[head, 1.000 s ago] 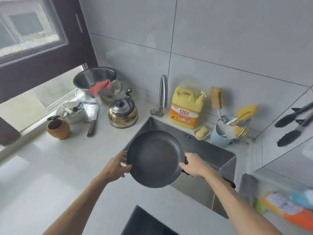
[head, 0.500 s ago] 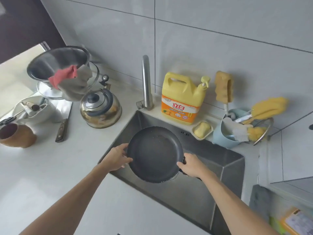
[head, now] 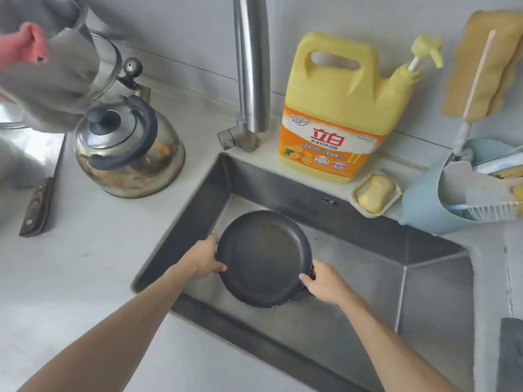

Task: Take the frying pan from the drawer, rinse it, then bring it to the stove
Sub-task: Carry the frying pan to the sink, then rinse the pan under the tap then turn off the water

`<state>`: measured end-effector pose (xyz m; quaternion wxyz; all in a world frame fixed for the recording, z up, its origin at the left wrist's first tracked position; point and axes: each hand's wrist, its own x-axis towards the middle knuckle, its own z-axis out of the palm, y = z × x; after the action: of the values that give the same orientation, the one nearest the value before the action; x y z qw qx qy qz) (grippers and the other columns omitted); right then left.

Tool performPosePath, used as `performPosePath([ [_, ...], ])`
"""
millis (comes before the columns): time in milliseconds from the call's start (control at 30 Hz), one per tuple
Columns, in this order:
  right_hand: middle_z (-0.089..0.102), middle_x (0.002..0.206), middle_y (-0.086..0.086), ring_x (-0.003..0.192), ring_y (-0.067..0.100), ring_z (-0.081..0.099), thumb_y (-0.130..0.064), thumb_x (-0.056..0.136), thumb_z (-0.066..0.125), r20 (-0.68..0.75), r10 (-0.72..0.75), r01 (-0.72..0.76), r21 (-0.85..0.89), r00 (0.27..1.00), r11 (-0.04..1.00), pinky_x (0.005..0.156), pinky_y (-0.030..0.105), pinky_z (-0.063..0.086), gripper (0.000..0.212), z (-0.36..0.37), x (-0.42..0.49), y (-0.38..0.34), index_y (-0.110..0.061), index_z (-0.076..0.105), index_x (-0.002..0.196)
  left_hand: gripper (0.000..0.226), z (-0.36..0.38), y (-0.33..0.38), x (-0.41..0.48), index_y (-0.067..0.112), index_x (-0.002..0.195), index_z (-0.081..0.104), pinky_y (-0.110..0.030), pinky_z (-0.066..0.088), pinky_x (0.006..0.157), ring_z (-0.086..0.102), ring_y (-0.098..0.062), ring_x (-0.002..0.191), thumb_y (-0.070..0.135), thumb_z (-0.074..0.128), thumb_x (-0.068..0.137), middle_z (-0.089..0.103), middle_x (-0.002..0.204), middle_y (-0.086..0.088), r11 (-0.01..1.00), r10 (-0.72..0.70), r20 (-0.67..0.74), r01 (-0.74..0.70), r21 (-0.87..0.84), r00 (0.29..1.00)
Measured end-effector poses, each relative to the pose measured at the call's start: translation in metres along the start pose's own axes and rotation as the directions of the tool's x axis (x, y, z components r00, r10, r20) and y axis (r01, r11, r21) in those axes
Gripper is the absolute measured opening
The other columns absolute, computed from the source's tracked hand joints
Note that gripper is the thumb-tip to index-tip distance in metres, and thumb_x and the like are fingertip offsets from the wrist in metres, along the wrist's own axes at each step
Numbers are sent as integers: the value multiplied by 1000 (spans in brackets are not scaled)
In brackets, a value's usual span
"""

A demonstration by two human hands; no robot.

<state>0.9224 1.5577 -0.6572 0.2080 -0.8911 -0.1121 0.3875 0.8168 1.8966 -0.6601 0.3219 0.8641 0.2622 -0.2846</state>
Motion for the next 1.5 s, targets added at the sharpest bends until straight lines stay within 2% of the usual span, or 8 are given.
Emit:
performPosePath([
  [133, 60, 81, -8, 78, 19, 60, -35, 103, 66, -8, 12, -12, -5, 1000, 1000, 68, 32, 46, 16, 19, 17, 12, -25, 57, 94, 68, 10, -12, 25, 17, 131, 48, -49, 64, 90, 76, -28, 96, 30, 94, 83, 73, 107, -7, 995, -36, 15, 34, 97, 999],
  [367, 60, 83, -7, 78, 19, 59, -37, 102, 68, -18, 21, -21, -11, 1000, 1000, 70, 34, 48, 20, 34, 32, 22, -23, 56, 94, 65, 25, -21, 39, 18, 123, 47, -38, 58, 78, 72, -27, 98, 32, 95, 81, 68, 109, -5, 985, -33, 24, 28, 168, 999],
  [467, 58, 82, -9, 76, 17, 58, -36, 102, 68, -26, 21, -21, -3, 999, 1000, 67, 32, 44, 23, 38, 33, 25, -32, 50, 87, 66, 25, -21, 41, 17, 122, 46, -41, 59, 80, 70, -28, 99, 34, 94, 80, 67, 109, -5, 983, -25, 34, 19, 183, 999],
  [833, 65, 90, -1, 89, 27, 67, -38, 101, 67, -57, 30, -30, 2, 998, 1000, 81, 42, 58, 19, 44, 35, 28, -23, 56, 99, 70, 18, -18, 35, 19, 126, 51, -49, 63, 89, 74, -27, 97, 46, 94, 77, 73, 103, -3, 967, -19, 42, 8, 256, 999],
  [1067, 64, 89, -6, 82, 18, 64, -38, 102, 66, -67, 8, -9, -14, 998, 1000, 75, 34, 53, 15, 44, 34, 27, -26, 56, 105, 74, -19, 14, 13, 26, 146, 58, -45, 60, 101, 73, -30, 116, 72, 73, 90, 79, 125, 3, 957, 103, -185, -46, 287, 977],
  [1300, 59, 86, -9, 74, 10, 56, -37, 104, 65, -62, 10, -13, -41, 998, 999, 65, 25, 46, 17, 42, 31, 25, -27, 52, 100, 66, -106, 87, -27, 24, 134, 67, -41, 65, 90, 78, -16, 90, 74, 65, 91, 80, 110, 7, 941, 320, -587, -323, 103, 744],
  [1400, 63, 90, -7, 81, 13, 63, -38, 103, 65, -58, 10, -12, -41, 998, 999, 72, 28, 51, 16, 42, 31, 26, -25, 57, 107, 69, -143, 112, -35, 23, 125, 71, -41, 65, 86, 80, -19, 85, 79, 58, 87, 81, 107, 7, 926, 344, -731, -342, 161, 589],
  [1500, 67, 95, -5, 90, 17, 69, -39, 103, 65, -53, 17, -19, -40, 998, 999, 80, 31, 56, 18, 42, 30, 25, -24, 60, 111, 62, -166, 133, -33, 20, 107, 67, -43, 64, 81, 80, -27, 84, 78, 62, 90, 82, 104, 2, 928, 353, -779, -301, 221, 518],
])
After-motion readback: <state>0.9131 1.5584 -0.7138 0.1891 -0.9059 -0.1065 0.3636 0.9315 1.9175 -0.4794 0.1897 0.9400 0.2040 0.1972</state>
